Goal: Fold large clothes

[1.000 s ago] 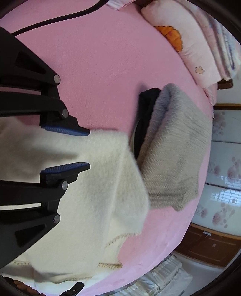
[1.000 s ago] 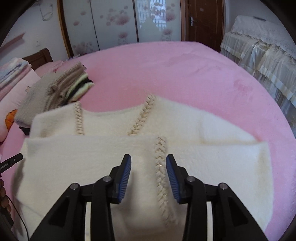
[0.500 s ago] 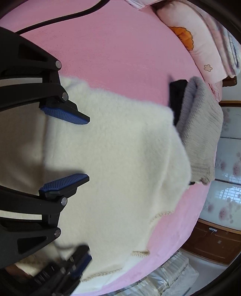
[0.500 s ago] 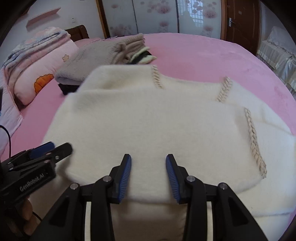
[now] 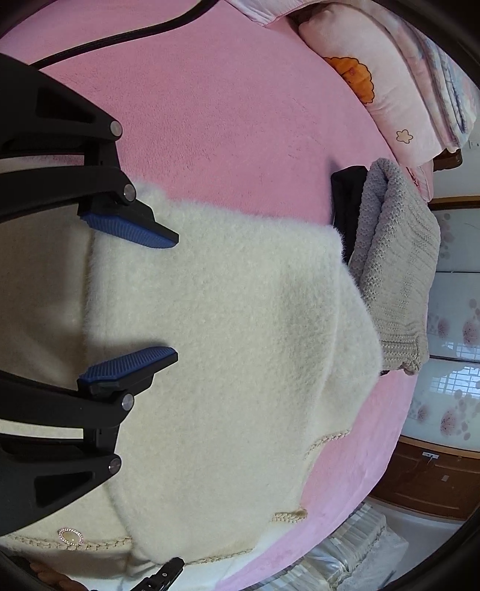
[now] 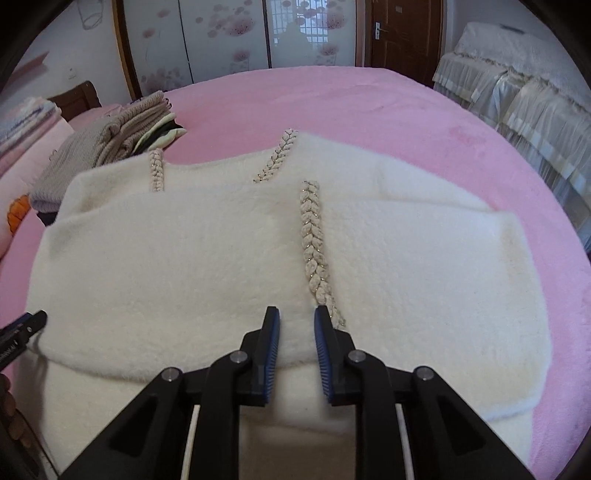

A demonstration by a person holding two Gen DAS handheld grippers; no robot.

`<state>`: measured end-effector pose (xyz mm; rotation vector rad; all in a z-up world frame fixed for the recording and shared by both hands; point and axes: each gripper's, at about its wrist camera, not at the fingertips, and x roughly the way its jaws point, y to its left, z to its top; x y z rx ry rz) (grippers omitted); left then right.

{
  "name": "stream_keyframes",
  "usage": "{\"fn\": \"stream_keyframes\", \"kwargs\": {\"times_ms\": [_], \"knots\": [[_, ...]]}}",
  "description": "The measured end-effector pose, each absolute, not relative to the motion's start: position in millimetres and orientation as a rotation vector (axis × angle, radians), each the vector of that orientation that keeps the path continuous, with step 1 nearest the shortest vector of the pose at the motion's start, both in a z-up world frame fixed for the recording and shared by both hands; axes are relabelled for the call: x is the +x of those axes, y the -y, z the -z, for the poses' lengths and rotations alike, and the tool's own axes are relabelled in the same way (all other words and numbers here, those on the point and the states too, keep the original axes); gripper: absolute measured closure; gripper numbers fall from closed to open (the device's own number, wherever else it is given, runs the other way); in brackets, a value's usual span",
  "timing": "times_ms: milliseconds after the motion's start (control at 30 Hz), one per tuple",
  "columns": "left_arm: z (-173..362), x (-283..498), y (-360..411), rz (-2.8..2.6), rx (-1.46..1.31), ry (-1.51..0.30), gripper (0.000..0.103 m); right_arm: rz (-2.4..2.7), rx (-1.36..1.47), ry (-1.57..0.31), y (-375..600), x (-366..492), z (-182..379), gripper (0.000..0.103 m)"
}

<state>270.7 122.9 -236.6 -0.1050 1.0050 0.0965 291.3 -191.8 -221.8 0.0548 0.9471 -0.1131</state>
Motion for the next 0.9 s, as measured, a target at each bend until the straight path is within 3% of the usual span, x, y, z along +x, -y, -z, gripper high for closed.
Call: {"fn": "stream_keyframes", "kwargs": {"times_ms": [567,800,900], "knots": [[197,253,-108,-0.059,-0.087,-1.028,0.048,0.092,0.212,-0.995,200,276,197,0.082],[152,226,-99,-0.025,-0.106,-0.987,0.038,0.077,0.223,-0.948,197,249,160,0.082],[135,213,-94,-0.011,-0.106,-0.968,0.029,0.070,0.213,-0.921,195,236,142,0.080]]}}
